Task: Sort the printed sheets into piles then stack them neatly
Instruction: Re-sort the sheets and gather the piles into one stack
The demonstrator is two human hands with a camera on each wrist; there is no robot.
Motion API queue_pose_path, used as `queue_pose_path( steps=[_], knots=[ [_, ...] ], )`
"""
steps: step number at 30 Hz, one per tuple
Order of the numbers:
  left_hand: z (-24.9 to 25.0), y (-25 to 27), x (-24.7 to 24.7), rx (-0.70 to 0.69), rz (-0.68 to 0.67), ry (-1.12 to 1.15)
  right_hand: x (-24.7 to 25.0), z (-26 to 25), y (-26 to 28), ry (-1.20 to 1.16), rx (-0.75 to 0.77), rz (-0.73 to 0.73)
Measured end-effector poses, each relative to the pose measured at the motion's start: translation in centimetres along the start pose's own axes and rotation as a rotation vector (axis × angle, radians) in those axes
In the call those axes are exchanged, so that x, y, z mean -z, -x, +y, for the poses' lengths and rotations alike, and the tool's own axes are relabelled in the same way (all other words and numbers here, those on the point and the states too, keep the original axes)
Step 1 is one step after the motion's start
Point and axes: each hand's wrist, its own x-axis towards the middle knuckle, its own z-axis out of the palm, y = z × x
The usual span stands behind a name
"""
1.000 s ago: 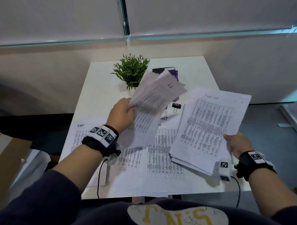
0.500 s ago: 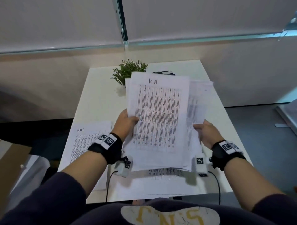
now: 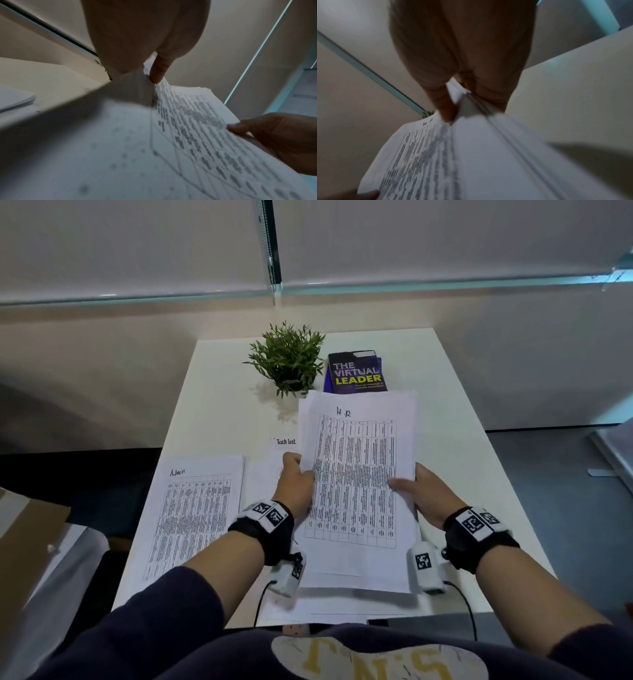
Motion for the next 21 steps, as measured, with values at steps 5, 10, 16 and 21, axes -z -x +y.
queue_pose_path(
  steps=[5, 10, 16, 21],
  knots=[
    [-2.5, -0.8, -1.5, -0.041, -0.037, -0.122, 1.8, 1.6, -0.5, 0.143, 0.036, 0.22],
    [-8.3, -0.9, -3.0, 0.041, -0.146, -0.812, 6.6, 3.5, 0.1, 0.195, -0.001, 0.432],
    [-10.7, -1.4, -4.2, 0.139, -0.122, -0.882, 8.9, 4.6, 0.5, 0.078, -0.048, 0.452],
    [-10.6, -1.9, -4.6, 0.193, -0.101, -0.819, 8.3, 5.2, -0.2, 0.075, -0.074, 0.422]
  ],
)
